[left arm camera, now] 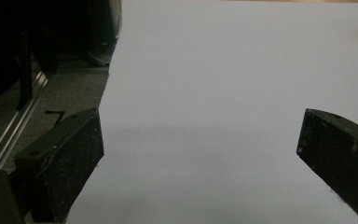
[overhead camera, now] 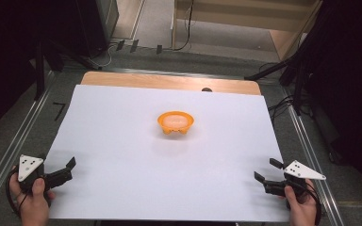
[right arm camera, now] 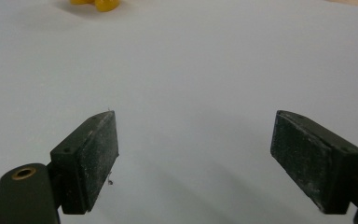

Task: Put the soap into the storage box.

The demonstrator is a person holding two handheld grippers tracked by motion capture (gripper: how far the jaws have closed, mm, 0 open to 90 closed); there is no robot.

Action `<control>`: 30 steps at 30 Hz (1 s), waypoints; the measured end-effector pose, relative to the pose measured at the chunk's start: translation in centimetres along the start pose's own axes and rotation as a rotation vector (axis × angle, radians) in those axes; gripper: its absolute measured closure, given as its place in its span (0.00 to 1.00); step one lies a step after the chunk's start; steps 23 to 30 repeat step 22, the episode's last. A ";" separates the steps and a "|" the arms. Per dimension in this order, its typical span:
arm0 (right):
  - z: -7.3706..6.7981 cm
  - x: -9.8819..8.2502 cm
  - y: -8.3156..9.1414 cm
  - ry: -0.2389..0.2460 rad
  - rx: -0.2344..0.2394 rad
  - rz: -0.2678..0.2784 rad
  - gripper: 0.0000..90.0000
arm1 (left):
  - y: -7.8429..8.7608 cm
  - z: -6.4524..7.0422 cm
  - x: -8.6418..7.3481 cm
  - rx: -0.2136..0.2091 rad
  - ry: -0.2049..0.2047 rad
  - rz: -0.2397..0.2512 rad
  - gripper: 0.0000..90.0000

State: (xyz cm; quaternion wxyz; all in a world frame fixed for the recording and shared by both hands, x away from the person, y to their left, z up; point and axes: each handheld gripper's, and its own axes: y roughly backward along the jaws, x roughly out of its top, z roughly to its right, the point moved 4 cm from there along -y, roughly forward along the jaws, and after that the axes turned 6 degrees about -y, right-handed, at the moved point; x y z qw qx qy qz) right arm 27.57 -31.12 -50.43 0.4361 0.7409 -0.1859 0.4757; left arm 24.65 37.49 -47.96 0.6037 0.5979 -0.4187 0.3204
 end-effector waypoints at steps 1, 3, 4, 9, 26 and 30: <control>0.2 -0.1 0.5 -0.008 -0.005 0.020 0.17 | 0.0 0.0 0.0 -0.001 0.002 -0.001 0.01; 0.3 -0.2 0.7 -0.019 -0.010 0.025 0.17 | 0.0 0.0 0.0 -0.003 0.003 0.000 0.01; 0.3 -0.3 0.9 -0.026 -0.010 0.037 0.17 | 0.0 0.0 0.0 -0.003 0.003 0.000 0.01; 0.1 -0.6 1.5 -0.016 -0.028 0.057 0.17 | 0.0 0.0 0.0 -0.004 0.004 0.000 0.01; 0.0 -0.7 1.3 -0.015 -0.038 0.035 0.15 | -0.1 0.0 0.0 -0.011 0.005 -0.007 0.01; 0.0 -0.7 1.3 -0.015 -0.038 0.035 0.15 | -0.1 0.0 0.0 -0.011 0.005 -0.007 0.01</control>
